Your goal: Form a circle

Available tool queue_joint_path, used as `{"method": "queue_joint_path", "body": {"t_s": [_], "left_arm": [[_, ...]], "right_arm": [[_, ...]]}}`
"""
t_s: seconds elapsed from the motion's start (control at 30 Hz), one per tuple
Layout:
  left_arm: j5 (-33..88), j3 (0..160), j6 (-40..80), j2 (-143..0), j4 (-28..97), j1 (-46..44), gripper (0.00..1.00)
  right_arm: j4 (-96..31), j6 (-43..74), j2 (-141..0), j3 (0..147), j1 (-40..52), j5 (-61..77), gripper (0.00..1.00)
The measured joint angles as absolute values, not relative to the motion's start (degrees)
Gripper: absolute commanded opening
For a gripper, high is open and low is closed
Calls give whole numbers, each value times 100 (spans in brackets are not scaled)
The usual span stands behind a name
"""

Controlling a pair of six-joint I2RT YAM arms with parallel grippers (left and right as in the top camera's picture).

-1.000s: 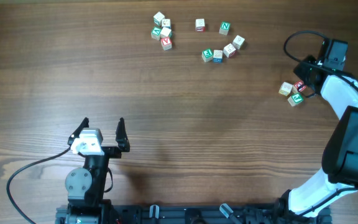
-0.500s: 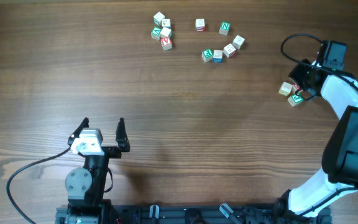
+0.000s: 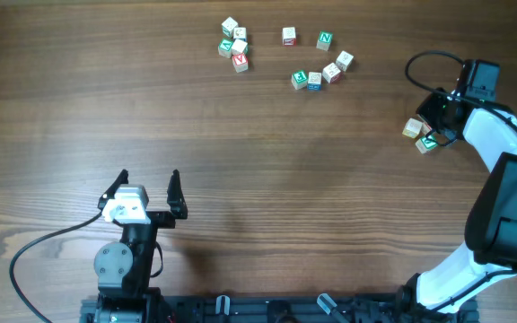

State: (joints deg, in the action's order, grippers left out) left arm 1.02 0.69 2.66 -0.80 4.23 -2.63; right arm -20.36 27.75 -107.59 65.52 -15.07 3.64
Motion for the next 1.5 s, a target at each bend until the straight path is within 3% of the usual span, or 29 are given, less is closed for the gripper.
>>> {"method": "queue_joint_path", "body": {"t_s": [0.43,0.63,0.93,1.5], "left_arm": [[102,69,266,-80,423,-263,100],[102,69,268,-80,423,-263,100],[102,69,266,-80,423,-263,100],[102,69,266,-80,423,-263,100]], "right_arm": [[-2137,2775,-10759,6552,-1507,336,5],[-1426,2821,-10770,6552,-1507,266,4],[-2237,3470,-10770,6552,-1507,-746,5],[-2480,3642,-10770,6552,-1507,-1037,4]]}}
